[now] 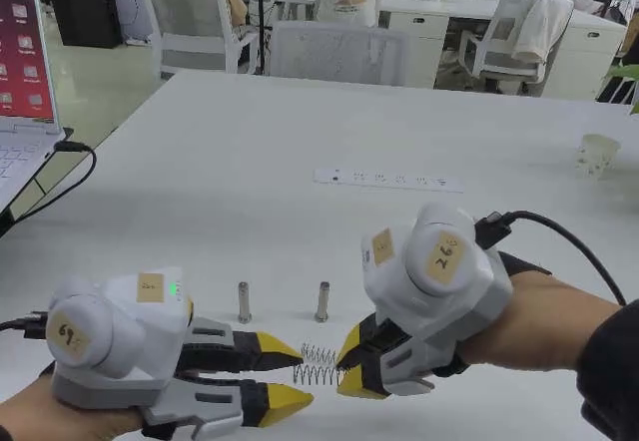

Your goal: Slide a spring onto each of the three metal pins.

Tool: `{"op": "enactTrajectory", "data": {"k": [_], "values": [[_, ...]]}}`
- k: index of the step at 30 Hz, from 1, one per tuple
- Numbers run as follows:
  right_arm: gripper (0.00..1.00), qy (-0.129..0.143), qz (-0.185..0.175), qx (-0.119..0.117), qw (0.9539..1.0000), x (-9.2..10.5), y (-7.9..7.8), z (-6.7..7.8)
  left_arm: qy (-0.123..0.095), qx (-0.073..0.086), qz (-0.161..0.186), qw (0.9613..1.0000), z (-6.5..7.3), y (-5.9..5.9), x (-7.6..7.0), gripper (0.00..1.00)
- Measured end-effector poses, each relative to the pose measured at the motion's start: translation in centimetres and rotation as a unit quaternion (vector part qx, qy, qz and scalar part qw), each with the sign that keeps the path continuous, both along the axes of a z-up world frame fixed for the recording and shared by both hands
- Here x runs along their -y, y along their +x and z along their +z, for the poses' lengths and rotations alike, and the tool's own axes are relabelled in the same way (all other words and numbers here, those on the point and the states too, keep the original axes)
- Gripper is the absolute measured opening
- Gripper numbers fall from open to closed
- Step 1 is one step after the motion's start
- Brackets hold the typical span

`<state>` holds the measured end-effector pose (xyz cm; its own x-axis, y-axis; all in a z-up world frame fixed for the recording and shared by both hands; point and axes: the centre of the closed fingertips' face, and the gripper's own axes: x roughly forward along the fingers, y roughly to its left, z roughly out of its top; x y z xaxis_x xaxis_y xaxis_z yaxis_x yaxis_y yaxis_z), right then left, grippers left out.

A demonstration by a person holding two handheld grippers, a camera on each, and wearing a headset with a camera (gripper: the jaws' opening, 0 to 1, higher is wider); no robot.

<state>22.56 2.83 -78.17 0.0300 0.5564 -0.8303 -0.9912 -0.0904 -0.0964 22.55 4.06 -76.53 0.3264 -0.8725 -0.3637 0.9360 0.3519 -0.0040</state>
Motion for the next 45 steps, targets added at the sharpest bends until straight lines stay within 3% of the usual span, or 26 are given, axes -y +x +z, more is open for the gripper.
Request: {"op": "enactTrajectory", "data": {"k": [5, 12, 17, 21, 31, 45], "values": [[0.08, 0.001, 0.013, 0.005, 0.9999, -0.1, -0.2, 0.0, 0.003, 0.000, -0.003, 1.0000, -0.1, -0.1, 0.0, 0.07], [0.08, 0.008, 0.005, -0.008, 0.9999, 0.0, -0.3, 0.1, 0.007, 0.002, -0.003, 1.0000, -0.2, -0.1, -0.1, 0.03], [0.08, 0.025, -0.012, -0.028, 0.9992, -0.1, -0.3, 0.8, 0.011, 0.008, -0.002, 0.9999, -0.2, 0.0, -0.2, 0.03], [0.08, 0.030, -0.016, -0.031, 0.9990, -0.2, -0.4, 1.1, 0.015, 0.012, -0.002, 0.9998, -0.2, 0.0, -0.2, 0.03], [0.07, 0.073, -0.027, -0.048, 0.9959, -1.3, -0.6, 3.5, 0.032, 0.014, -0.003, 0.9994, -0.7, 0.1, -0.3, 0.03], [0.07, 0.093, -0.018, -0.038, 0.9948, -2.8, -0.7, 4.6, 0.034, 0.019, -0.004, 0.9992, -0.7, 0.2, -0.2, 0.02]]}}
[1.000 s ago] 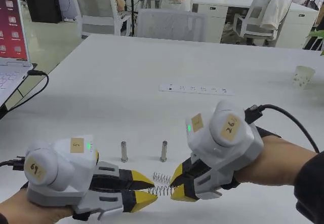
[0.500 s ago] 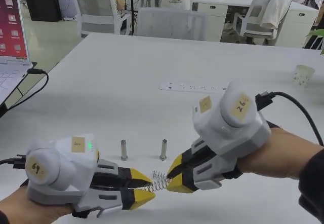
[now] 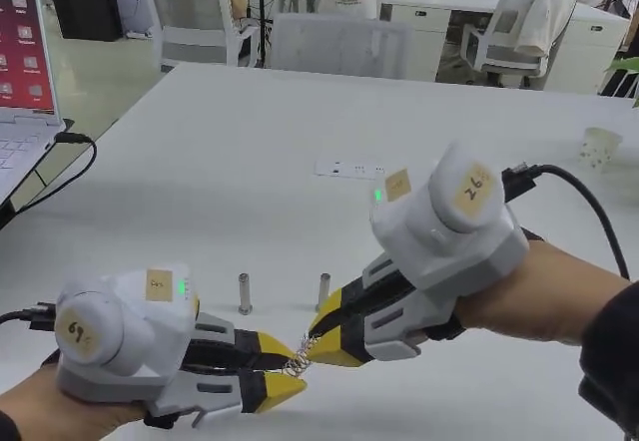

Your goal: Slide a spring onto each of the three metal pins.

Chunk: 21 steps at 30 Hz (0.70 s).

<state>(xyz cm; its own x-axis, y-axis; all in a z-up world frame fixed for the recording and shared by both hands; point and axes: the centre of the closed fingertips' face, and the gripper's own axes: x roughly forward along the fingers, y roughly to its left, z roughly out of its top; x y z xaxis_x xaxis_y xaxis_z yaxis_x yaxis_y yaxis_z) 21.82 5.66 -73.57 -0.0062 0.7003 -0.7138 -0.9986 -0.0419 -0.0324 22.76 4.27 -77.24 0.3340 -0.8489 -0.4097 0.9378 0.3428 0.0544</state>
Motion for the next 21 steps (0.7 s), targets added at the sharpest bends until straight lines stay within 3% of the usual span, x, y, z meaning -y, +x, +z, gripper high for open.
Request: {"op": "enactTrajectory", "data": {"k": [10, 21], "values": [[0.07, 0.021, -0.004, 0.004, 0.9998, -0.9, 0.1, 0.4, -0.006, 0.001, 0.002, 1.0000, 0.2, 0.1, 0.1, 0.02], [0.07, 0.023, -0.003, 0.006, 0.9997, -1.3, 0.1, 0.7, -0.010, 0.003, 0.001, 0.9999, 0.4, 0.0, 0.2, 0.02]]}}
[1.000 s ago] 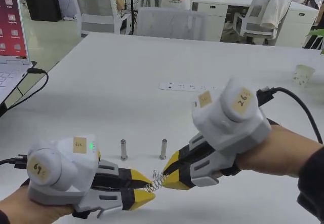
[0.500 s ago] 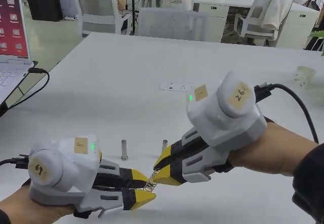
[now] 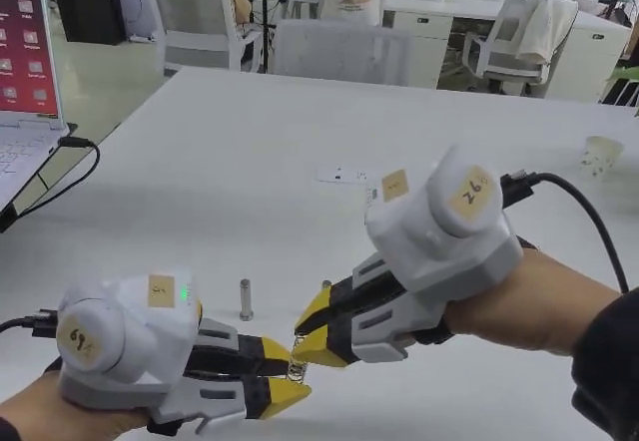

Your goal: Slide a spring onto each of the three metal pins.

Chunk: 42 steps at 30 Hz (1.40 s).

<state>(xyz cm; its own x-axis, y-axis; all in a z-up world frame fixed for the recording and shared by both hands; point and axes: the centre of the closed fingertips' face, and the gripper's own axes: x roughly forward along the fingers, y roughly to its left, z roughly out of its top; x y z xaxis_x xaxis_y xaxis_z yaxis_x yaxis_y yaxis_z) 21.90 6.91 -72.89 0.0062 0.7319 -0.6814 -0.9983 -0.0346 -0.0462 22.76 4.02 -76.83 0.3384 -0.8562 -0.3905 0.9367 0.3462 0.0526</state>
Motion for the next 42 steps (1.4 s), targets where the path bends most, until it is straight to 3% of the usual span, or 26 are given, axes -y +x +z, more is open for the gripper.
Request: {"op": "enactTrajectory", "data": {"k": [20, 25, 32, 42], "values": [[0.07, 0.001, -0.004, 0.002, 1.0000, -0.3, 0.0, 0.1, 0.000, 0.003, 0.001, 1.0000, 0.0, 0.0, 0.1, 0.02], [0.08, -0.007, -0.009, -0.012, 0.9999, -0.1, 0.0, -0.1, 0.002, -0.001, 0.003, 1.0000, -0.2, 0.0, 0.0, 0.02], [0.08, -0.048, 0.001, -0.024, 0.9986, 0.2, -0.5, -0.8, 0.021, -0.005, -0.007, 0.9998, -0.8, -0.4, 0.2, 0.02], [0.08, -0.108, 0.029, -0.028, 0.9933, 0.3, -0.6, -1.3, 0.025, -0.013, -0.009, 0.9996, -1.0, -0.6, 0.2, 0.01]]}}
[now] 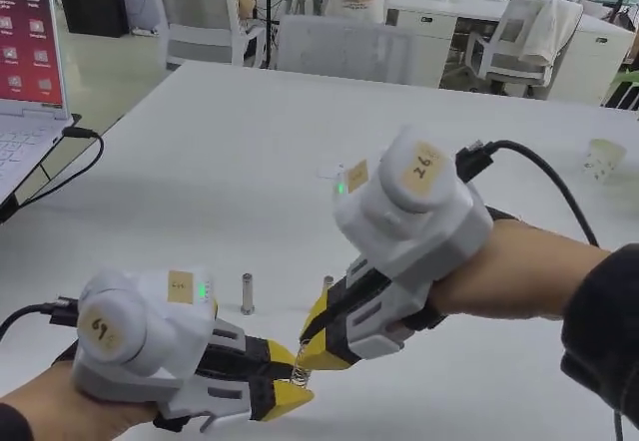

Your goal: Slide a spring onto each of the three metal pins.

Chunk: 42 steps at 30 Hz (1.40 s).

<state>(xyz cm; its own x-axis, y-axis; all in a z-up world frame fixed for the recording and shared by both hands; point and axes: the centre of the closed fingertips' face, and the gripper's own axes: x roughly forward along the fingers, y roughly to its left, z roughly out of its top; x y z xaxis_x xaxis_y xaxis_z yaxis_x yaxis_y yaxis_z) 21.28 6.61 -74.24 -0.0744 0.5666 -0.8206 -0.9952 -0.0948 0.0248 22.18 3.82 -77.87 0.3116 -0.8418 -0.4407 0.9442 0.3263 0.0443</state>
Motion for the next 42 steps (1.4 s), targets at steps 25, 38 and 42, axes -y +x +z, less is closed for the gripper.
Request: {"op": "enactTrajectory", "data": {"k": [25, 38, 42], "values": [[0.09, -0.102, 0.057, 0.010, 0.9931, 0.3, -0.7, -3.2, 0.031, -0.006, -0.011, 0.9995, -0.8, -0.5, 0.2, 0.01], [0.08, -0.107, 0.057, 0.013, 0.9925, 0.4, -0.5, -3.3, 0.024, -0.007, -0.006, 0.9997, -0.8, -0.3, 0.2, 0.02], [0.08, -0.106, 0.055, 0.013, 0.9927, 0.5, -0.4, -3.2, 0.017, -0.010, -0.003, 0.9998, -0.7, -0.2, 0.2, 0.03]]}}
